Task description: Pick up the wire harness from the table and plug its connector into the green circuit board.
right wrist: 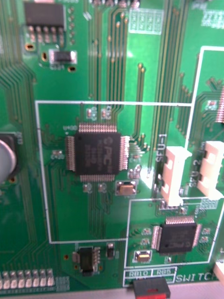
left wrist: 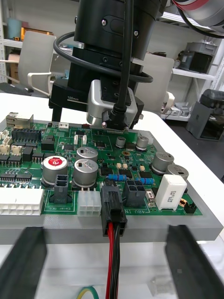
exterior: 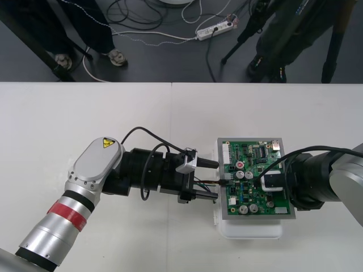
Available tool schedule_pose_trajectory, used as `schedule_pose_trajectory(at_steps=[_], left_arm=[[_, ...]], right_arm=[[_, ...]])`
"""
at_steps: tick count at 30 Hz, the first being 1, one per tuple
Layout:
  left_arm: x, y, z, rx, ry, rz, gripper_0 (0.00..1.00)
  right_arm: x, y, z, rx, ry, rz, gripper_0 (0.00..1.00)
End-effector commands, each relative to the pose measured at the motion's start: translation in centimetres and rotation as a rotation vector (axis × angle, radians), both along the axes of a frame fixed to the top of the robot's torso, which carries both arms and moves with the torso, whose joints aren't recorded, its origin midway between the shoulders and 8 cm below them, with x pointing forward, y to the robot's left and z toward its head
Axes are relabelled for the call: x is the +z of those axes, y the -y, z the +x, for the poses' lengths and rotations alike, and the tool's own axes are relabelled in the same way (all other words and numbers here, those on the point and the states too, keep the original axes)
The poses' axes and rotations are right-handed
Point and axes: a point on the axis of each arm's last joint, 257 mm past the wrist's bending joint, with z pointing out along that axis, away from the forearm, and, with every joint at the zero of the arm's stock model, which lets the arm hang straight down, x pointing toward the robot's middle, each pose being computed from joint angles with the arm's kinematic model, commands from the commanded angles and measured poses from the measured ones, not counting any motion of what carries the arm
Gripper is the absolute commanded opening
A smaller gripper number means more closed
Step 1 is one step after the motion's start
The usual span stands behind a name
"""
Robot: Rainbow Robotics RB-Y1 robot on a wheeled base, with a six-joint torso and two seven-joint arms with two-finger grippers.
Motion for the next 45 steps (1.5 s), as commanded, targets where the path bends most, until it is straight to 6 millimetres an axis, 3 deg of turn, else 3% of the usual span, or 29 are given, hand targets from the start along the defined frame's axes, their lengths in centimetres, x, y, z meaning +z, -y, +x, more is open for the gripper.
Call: schedule_pose_trajectory(at_steps=[1,8,15,25,34,38,45], left_arm=[[2.2,0.8,0.9,0.002,-0.021,-0.022,1.0],[2.4,0.6,0.9,-0.001,-0.02,-0.026,1.0],[3.2,-1.0,0.9,0.002,0.022,-0.006,1.0],[4.1,-5.4,0.0,0.034,-0.019,0.037,1.0],[5.8,-10.9,-0.8,0.078,-0.031,0.093,1.0],[6.2,-13.1,-1.2,0.079,-0.043,0.118,1.0],[6.5,-17.5,-1.2,0.103,-0.034,0.183,1.0]], right_arm=[[0.9,-1.6,0.2,0.05,0.023,0.012,1.0],[1.6,-1.1,0.7,0.054,0.038,0.01,1.0],[2.7,0.0,1.2,0.043,0.048,0.021,1.0],[5.1,3.3,0.7,0.08,0.022,0.006,1.0],[8.3,5.6,0.0,0.116,0.002,0.007,1.0],[9.8,5.1,-0.3,0.13,0.0,0.061,1.0],[12.3,2.0,-0.8,0.16,-0.049,0.261,1.0]])
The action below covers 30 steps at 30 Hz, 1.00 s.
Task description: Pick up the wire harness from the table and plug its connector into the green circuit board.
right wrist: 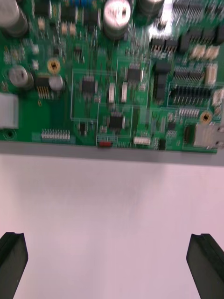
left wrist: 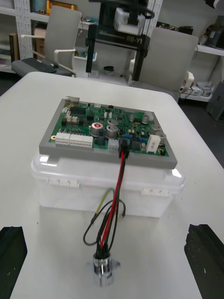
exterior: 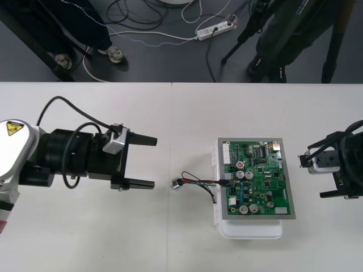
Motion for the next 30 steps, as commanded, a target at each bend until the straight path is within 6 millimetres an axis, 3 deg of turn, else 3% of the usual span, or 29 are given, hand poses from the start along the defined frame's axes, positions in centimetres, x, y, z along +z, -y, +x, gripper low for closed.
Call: schedule_pose_trajectory(at_steps=[1,5,17,27,30], left_arm=[[0.5,-4.3,-2.0,-0.017,-0.045,0.079,1.0],[0.9,-6.1,-2.6,-0.006,-0.044,0.116,1.0],[1.8,-11.0,-3.9,0.022,-0.065,0.231,1.0],[4.4,-12.6,-4.6,0.011,-0.046,0.271,1.0],[5.0,-12.8,-4.9,0.005,-0.052,0.268,1.0]], right_arm=[[3.8,-0.9,1.3,0.039,0.018,0.087,1.0],[5.6,-3.4,0.7,0.074,-0.055,0.248,1.0],[8.5,-7.7,-0.7,0.202,-0.065,0.396,1.0],[9.1,-7.8,0.2,0.205,0.022,0.355,1.0],[8.2,-8.0,-0.1,0.199,0.001,0.359,1.0]])
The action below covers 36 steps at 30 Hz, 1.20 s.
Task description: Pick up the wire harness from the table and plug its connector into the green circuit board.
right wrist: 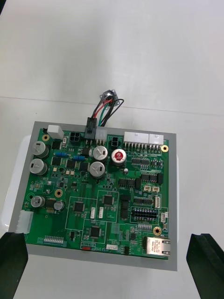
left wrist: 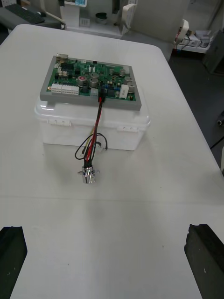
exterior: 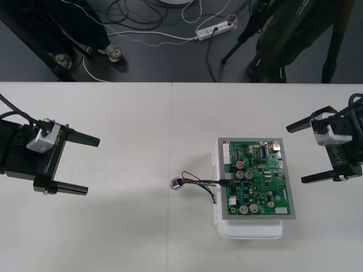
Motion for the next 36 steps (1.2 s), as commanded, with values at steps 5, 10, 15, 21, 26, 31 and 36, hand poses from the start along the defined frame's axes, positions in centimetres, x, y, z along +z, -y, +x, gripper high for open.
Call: schedule_pose_trajectory(at_steps=[5,10,15,21,26,31,36], left_arm=[[1.9,-2.0,-1.8,-0.003,-0.059,0.063,1.0],[2.6,-2.3,-1.8,-0.007,-0.025,0.101,1.0],[3.1,-2.2,-1.6,-0.005,-0.004,0.11,1.0],[3.0,-2.3,-1.2,0.009,0.004,0.119,1.0],[2.5,-2.8,-0.5,0.034,0.013,0.141,1.0],[1.6,-3.1,0.2,0.055,-0.003,0.128,1.0],[1.3,-3.2,0.1,0.051,-0.003,0.137,1.0]], right_arm=[[0.2,-2.0,0.1,0.016,0.041,0.064,1.0],[-0.5,-3.8,-0.6,0.06,0.056,0.137,1.0],[-0.9,-3.9,-0.6,0.084,0.066,0.165,1.0],[-1.3,-3.6,-0.8,0.111,0.069,0.177,1.0],[-1.2,-3.0,-0.6,0.091,0.065,0.169,1.0],[-1.2,-2.3,-0.6,0.08,0.058,0.136,1.0],[-1.2,-1.8,-0.8,0.073,0.06,0.103,1.0]])
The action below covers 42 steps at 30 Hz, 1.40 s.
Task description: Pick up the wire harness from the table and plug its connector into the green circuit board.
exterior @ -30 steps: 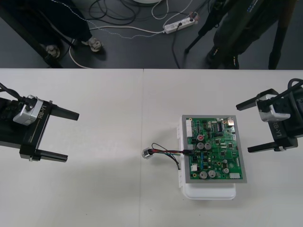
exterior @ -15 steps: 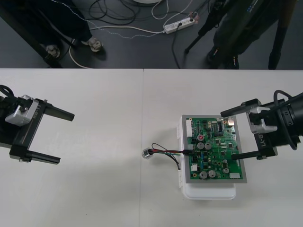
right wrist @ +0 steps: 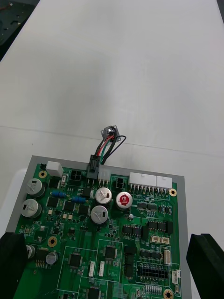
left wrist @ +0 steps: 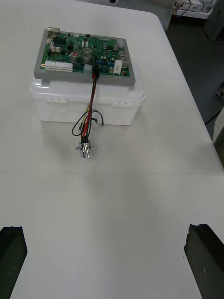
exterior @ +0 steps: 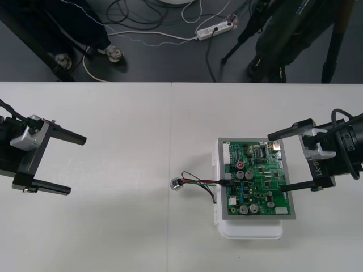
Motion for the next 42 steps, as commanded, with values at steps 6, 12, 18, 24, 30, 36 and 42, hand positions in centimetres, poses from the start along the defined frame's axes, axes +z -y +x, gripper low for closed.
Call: schedule_pose_trajectory(at_steps=[6,12,18,24,30,36,42], left_arm=[[0.5,-1.2,0.6,0.047,-0.015,0.006,1.0],[0.5,-1.1,0.6,0.045,-0.014,0.005,1.0],[0.5,-1.1,0.6,0.045,-0.014,0.005,1.0],[0.5,-1.1,0.6,0.045,-0.014,0.005,1.0],[0.5,-1.1,0.6,0.045,-0.014,0.005,1.0],[0.5,-1.1,0.6,0.045,-0.014,0.005,1.0],[0.5,-1.1,0.6,0.045,-0.014,0.005,1.0]], right_arm=[[0.2,2.1,-0.5,-0.041,-0.011,-0.062,1.0],[-0.2,2.3,-0.7,-0.102,-0.069,-0.07,1.0],[-0.2,2.2,-0.8,-0.109,-0.057,-0.092,1.0],[-0.2,2.2,-0.8,-0.109,-0.056,-0.091,1.0],[-0.3,2.2,-0.8,-0.111,-0.06,-0.091,1.0],[-0.4,2.3,-0.9,-0.114,-0.066,-0.091,1.0],[-0.5,2.4,-0.9,-0.117,-0.067,-0.091,1.0]])
